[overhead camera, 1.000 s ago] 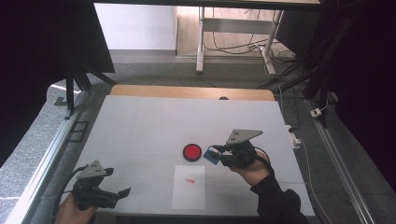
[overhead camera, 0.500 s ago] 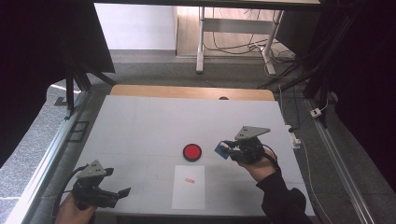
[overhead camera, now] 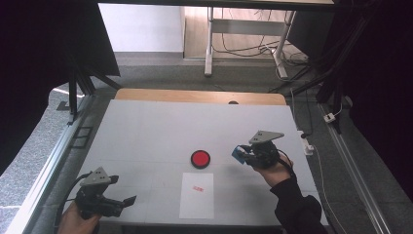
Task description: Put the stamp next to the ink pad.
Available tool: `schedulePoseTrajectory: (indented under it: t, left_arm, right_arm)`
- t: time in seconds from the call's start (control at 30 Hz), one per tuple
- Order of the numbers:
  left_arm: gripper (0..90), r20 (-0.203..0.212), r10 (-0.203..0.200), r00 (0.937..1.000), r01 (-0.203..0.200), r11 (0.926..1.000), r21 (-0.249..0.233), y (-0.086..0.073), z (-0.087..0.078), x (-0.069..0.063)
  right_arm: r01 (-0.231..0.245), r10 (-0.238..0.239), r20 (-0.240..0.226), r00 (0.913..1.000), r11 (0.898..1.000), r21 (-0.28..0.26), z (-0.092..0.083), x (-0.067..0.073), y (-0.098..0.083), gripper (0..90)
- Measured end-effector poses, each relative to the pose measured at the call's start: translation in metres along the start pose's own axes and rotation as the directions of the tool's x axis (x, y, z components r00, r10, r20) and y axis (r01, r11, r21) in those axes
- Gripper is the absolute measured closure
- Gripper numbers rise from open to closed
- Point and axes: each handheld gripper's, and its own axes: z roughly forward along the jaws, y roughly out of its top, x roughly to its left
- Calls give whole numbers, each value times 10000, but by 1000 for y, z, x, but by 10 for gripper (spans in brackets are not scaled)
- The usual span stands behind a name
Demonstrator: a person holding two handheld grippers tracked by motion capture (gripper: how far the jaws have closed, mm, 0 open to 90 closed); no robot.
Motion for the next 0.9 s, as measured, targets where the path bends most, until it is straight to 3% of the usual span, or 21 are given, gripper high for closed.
schedulePoseTrajectory:
  t: [0.6, 0.9]
  left_arm:
    - [38, 7, -29, 10000, 29, 10000, 41, 0, 0, 0]
    - [40, 27, -59, 10000, 59, 10000, 57, 0, 1, 1]
  right_arm:
    - [-290, 282, 181, 9994, 9984, 480, 15, -10, -14, 708]
    - [-208, 195, 166, 9997, 9963, 829, 23, -10, -20, 706]
